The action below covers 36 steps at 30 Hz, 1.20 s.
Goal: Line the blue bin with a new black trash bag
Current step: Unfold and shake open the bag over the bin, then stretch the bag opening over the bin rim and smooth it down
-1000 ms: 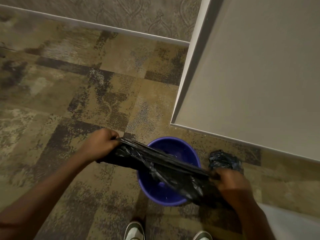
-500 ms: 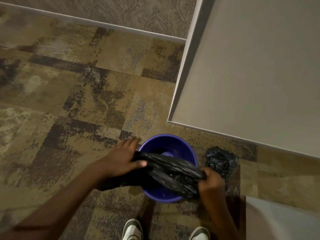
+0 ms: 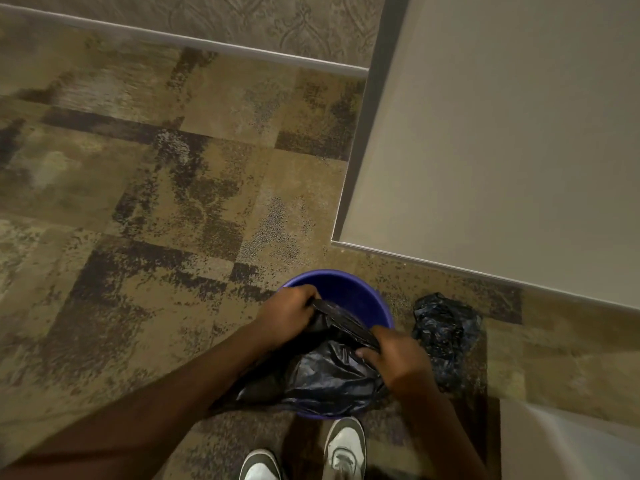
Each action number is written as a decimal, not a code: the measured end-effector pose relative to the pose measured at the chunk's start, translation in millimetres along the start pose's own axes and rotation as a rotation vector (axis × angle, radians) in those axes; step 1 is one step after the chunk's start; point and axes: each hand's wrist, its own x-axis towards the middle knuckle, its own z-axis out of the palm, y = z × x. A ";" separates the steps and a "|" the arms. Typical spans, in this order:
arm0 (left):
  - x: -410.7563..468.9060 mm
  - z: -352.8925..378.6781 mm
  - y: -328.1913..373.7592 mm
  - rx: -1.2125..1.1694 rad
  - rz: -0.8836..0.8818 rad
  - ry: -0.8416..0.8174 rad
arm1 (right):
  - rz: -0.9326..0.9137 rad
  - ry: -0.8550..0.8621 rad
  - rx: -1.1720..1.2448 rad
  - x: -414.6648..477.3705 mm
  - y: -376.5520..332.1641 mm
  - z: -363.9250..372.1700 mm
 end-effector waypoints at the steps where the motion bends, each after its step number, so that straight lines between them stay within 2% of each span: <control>1: 8.8 4.5 -4.8 0.029 0.019 -0.026 | -0.015 -0.031 0.017 10.2 4.7 2.7; 4: 40.0 22.6 -14.4 0.011 0.039 -0.089 | -0.019 -0.045 0.217 44.2 20.3 10.0; 8: 82.6 37.0 -21.0 -0.075 0.008 -0.121 | -0.021 0.129 0.354 93.7 45.0 20.0; 10: 102.8 44.2 -24.0 -0.045 0.023 -0.055 | -0.022 0.161 0.352 119.1 54.3 20.9; 13: 126.5 56.4 -29.9 0.026 -0.003 0.045 | -0.028 0.115 0.259 152.0 65.5 23.5; 16: 144.1 61.5 -32.7 0.122 -0.072 0.101 | -0.048 0.134 0.173 173.5 73.5 23.1; 19: 157.0 58.4 -31.6 0.108 -0.129 0.126 | -0.051 0.105 0.113 188.7 77.8 16.3; 22: 164.7 48.6 -32.4 -0.065 -0.164 0.094 | 0.000 0.113 0.211 191.9 79.4 7.3; 24: 165.4 41.3 -35.4 -0.169 -0.166 0.077 | 0.060 0.127 0.469 188.3 83.2 5.7; 26: 165.6 34.4 -41.0 -0.160 -0.157 0.055 | 0.118 0.117 0.778 182.7 90.3 5.0; 28: 165.2 28.6 -48.5 -0.123 -0.145 0.024 | 0.130 0.074 0.908 179.1 96.3 4.0; 30: 164.0 23.8 -57.5 -0.146 -0.130 -0.032 | 0.135 0.017 0.881 179.1 98.9 5.4; 34: 159.1 17.1 -72.6 -0.202 -0.119 -0.214 | 0.150 0.078 0.696 183.2 104.3 15.9; 36: 161.4 17.8 -76.4 -0.202 -0.146 -0.211 | 0.158 0.089 0.709 185.1 108.9 18.0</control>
